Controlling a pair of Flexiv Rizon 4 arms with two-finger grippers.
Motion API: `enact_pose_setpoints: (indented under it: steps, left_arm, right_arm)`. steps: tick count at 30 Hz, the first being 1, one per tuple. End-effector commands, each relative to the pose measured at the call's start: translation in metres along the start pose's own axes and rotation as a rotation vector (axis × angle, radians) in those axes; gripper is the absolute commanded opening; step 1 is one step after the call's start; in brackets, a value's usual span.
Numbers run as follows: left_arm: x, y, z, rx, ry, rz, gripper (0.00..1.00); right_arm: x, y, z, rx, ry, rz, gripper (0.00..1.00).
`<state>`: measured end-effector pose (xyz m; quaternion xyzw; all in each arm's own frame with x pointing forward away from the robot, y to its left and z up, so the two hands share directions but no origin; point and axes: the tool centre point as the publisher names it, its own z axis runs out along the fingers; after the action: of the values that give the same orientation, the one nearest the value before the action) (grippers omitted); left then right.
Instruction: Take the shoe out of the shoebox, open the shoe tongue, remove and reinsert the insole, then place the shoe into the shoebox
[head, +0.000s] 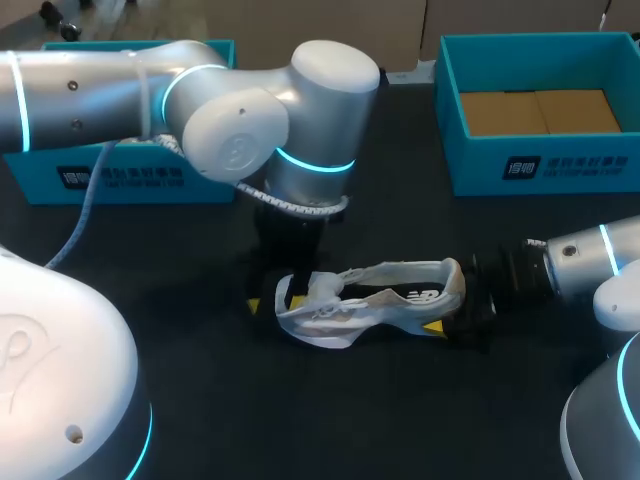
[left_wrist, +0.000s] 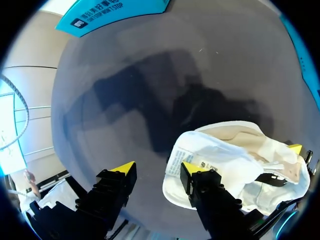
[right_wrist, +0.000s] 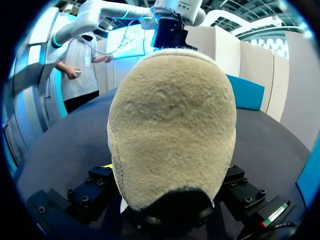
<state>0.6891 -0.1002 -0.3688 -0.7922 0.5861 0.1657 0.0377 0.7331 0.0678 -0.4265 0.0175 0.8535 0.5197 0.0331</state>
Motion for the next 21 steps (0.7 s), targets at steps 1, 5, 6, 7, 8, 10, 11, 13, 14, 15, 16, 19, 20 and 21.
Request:
enact_pose_setpoints:
  steps: [1, 5, 6, 7, 8, 10, 11, 13, 14, 15, 16, 19, 20, 21]
  left_arm:
    - [0.003, 0.003, 0.011, 0.006, -0.015, -0.134, 0.62]
    - [0.002, 0.0, 0.017, -0.01, -0.027, -0.158, 0.62]
    - [0.001, -0.001, 0.017, -0.013, -0.025, -0.163, 0.62]
    - [0.0, -0.002, 0.017, -0.014, -0.025, -0.166, 0.62]
    - [-0.002, -0.002, 0.016, -0.014, -0.023, -0.17, 0.64]
    - [-0.004, -0.002, 0.012, -0.013, -0.016, -0.175, 0.66]
    - [-0.004, -0.002, 0.01, -0.011, -0.012, -0.175, 0.67]
    - [-0.003, 0.0, 0.005, 0.01, -0.005, -0.154, 0.73]
    - [-0.002, 0.002, 0.002, 0.024, -0.004, -0.139, 0.8]
    - [-0.001, 0.004, -0.001, 0.036, 0.0, -0.12, 0.91]
    - [0.0, 0.005, -0.004, 0.055, -0.004, -0.111, 0.98]
    - [0.004, 0.007, -0.01, 0.094, -0.018, -0.087, 1.0]
    - [0.004, 0.007, -0.013, 0.1, -0.019, -0.085, 1.0]
    - [0.004, 0.007, -0.015, 0.103, -0.013, -0.083, 1.0]
  right_arm:
    - [0.0, -0.001, 0.001, 0.003, -0.001, 0.001, 0.0]
    - [0.0, -0.001, 0.001, 0.003, -0.001, 0.001, 0.0]
    - [0.0, -0.001, 0.001, 0.003, -0.001, 0.001, 0.0]
    - [0.0, -0.001, 0.001, 0.003, -0.001, 0.001, 0.0]
    - [0.0, -0.001, 0.001, 0.003, -0.001, 0.001, 0.0]
    - [0.0, -0.001, 0.001, 0.003, -0.001, 0.001, 0.0]
    - [0.0, -0.001, 0.001, 0.003, -0.001, 0.001, 0.0]
    - [0.0, -0.001, 0.001, 0.003, -0.001, 0.001, 0.0]
    - [0.0, -0.001, 0.001, 0.003, -0.001, 0.001, 0.0]
    - [0.0, -0.001, 0.001, 0.003, -0.001, 0.001, 0.0]
    - [0.0, -0.001, 0.001, 0.003, -0.001, 0.001, 0.0]
    - [0.0, -0.001, 0.001, 0.003, -0.001, 0.001, 0.0]
    - [0.0, -0.001, 0.001, 0.003, -0.001, 0.001, 0.0]
    - [0.0, -0.001, 0.001, 0.003, -0.001, 0.001, 0.0]
